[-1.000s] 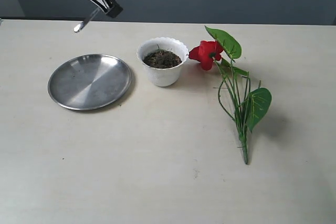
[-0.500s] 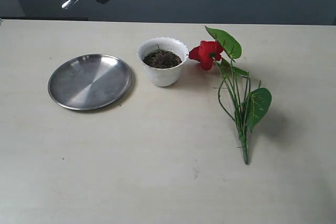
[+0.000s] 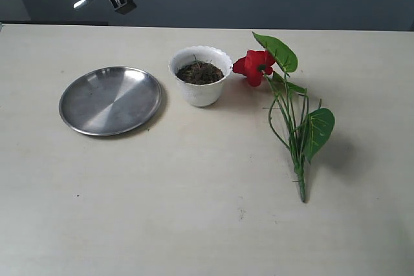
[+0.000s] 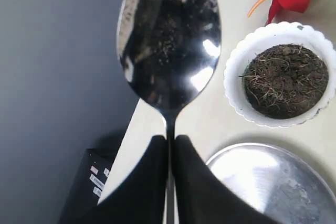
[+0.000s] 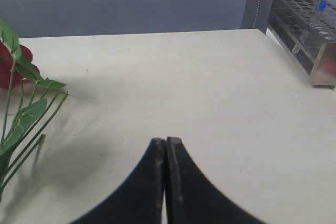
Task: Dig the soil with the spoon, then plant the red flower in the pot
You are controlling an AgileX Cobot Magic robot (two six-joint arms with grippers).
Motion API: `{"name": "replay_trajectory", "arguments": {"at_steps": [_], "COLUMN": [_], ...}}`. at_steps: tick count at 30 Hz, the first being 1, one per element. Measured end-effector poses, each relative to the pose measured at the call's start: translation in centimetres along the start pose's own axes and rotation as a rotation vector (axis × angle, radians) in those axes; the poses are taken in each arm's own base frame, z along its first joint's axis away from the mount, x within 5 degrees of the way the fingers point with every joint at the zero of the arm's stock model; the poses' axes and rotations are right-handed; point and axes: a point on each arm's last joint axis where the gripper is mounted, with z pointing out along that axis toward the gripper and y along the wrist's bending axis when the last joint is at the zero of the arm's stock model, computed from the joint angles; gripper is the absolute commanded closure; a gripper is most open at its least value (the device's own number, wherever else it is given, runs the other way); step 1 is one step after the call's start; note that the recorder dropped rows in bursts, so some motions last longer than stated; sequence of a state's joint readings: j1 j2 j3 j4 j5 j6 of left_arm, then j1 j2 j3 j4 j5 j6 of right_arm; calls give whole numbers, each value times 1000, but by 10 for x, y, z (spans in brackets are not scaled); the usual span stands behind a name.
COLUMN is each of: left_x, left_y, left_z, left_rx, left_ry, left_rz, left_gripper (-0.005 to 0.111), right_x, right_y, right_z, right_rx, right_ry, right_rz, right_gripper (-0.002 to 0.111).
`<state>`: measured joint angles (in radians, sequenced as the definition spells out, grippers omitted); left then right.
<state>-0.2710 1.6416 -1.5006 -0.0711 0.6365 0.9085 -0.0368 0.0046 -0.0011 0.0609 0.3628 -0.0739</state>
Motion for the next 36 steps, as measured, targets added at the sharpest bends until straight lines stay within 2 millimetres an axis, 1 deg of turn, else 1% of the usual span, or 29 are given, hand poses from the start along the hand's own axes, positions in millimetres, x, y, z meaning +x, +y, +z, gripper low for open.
{"name": "replay_trajectory", "arguments": {"at_steps": [5, 9, 13, 22, 36], "left_x": [-1, 1, 1, 4, 5], "left_y": [1, 0, 0, 2, 0], "left_z": [1, 6, 7, 7, 7], "left_rx": [-11, -1, -3, -18, 0], "left_ry": [-7, 0, 6, 39, 48], "left_rz": [119, 250, 379, 469, 469], "left_gripper": [106, 106, 106, 106, 106], "right_x": [0, 0, 0, 0, 0], "right_y": [0, 0, 0, 0, 0], "right_z": [0, 0, 0, 0, 0], "right_rx": [0, 0, 0, 0, 0], "right_ry": [0, 0, 0, 0, 0], "right_rz": [0, 0, 0, 0, 0], "right_gripper": [108, 108, 108, 108, 108]}}
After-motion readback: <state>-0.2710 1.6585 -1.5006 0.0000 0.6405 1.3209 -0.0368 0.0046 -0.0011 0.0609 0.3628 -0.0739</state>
